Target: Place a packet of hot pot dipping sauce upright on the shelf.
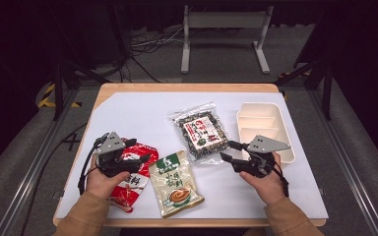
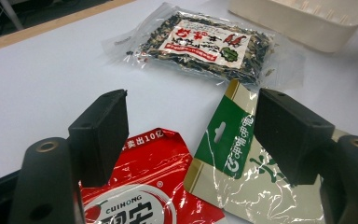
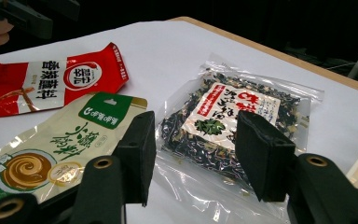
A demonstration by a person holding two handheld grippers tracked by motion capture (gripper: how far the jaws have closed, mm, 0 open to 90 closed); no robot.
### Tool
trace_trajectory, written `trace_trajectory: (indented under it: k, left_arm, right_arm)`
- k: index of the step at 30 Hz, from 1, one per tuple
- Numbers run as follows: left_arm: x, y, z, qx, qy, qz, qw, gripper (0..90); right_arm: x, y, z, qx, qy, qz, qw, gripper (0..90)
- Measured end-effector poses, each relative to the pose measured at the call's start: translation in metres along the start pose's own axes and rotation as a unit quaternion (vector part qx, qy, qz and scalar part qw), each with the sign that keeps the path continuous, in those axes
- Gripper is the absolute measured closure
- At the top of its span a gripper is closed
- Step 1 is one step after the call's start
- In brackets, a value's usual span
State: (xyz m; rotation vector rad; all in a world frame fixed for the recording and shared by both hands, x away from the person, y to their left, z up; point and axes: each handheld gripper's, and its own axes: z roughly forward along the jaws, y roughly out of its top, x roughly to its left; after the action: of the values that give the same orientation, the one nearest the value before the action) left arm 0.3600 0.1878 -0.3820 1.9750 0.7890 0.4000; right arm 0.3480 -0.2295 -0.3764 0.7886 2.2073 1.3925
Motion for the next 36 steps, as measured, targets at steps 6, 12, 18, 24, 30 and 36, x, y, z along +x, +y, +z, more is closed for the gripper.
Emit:
trace_trajectory:
  k: [6,12,18,24,30,36]
  left_arm:
    - [-0.004,0.000,0.004,0.031,-0.004,0.026,0.9992,26.3]
    - [-0.006,0.002,0.007,0.036,-0.019,0.017,0.9990,25.6]
    - [-0.011,0.004,0.019,0.060,-0.017,0.029,0.9976,28.0]
    - [-0.014,0.004,0.031,0.072,-0.030,0.032,0.9964,28.6]
    - [-0.006,-0.001,0.050,0.108,-0.077,0.005,0.9912,32.4]
    - [-0.004,-0.004,0.064,0.139,-0.089,-0.003,0.9863,34.8]
  right_arm:
    - [0.001,0.001,-0.001,0.000,-0.003,-0.003,1.0000,47.4]
    - [0.001,0.003,-0.001,0.007,-0.002,-0.004,1.0000,45.6]
    - [0.003,0.006,-0.002,0.011,-0.001,-0.012,0.9999,45.5]
    - [0.007,0.006,0.000,0.015,0.003,-0.020,0.9997,45.2]
    - [0.012,0.006,0.005,0.027,0.015,-0.037,0.9989,46.8]
    - [0.017,0.007,0.008,0.030,0.018,-0.048,0.9982,46.6]
